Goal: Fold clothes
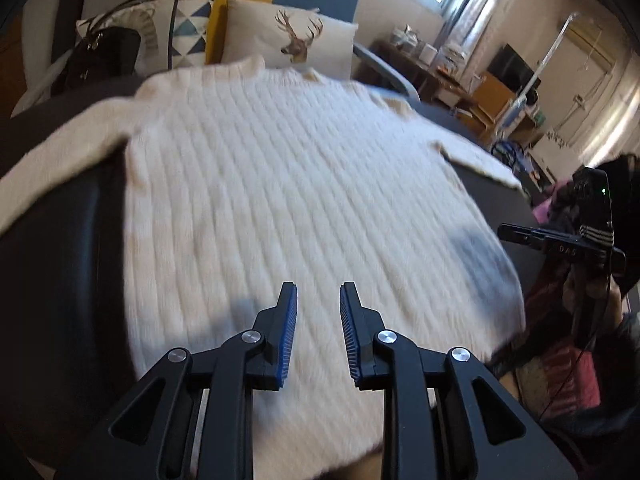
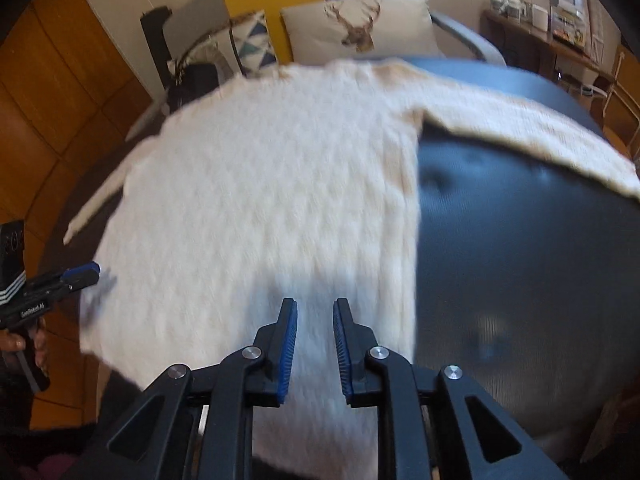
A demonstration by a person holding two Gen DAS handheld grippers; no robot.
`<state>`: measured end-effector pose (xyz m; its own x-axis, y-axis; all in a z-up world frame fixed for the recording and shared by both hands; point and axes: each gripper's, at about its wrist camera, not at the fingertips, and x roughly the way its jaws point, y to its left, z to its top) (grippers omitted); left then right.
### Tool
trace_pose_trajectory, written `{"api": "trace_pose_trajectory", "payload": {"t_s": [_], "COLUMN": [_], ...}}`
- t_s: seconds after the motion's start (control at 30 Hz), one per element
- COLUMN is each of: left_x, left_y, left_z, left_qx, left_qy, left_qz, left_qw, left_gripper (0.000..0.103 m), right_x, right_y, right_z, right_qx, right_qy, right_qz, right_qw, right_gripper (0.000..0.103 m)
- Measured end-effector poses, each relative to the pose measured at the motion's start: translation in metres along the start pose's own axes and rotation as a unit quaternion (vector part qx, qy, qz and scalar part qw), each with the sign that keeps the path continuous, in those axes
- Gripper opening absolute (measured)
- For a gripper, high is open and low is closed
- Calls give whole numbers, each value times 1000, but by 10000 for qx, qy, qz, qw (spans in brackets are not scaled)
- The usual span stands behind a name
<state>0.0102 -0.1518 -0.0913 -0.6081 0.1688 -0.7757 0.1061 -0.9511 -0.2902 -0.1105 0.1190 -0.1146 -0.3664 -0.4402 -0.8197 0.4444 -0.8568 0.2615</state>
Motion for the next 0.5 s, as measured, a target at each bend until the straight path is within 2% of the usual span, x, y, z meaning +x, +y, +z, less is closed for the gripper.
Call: {"api": "trace_pose_trajectory", "payload": {"t_s": [0.07,0.2,0.33,0.5], "left_x": [15,57,50,47], "left_y": [4,24,36,47], "left_z": [16,17,29,99], "left_qx": [45,51,-46,-130], "left_qy": [35,612,583,-68], "left_qz": [239,755,418,-2], "left_qw": [9997,9953,9974,9999], "left_gripper": [24,24,24,24], "right_x": [14,36,58,85], "right_y": [14,15,14,13], "right_z": [27,54,81,114], "right_qx": [-5,-53,-104,-166], "right_qy": [-144,-104,-56,4], "right_qz": [-67,-54,-26,8], "right_qw": [9999,9999,9999,9999], "right_gripper": [18,18,18,18]}}
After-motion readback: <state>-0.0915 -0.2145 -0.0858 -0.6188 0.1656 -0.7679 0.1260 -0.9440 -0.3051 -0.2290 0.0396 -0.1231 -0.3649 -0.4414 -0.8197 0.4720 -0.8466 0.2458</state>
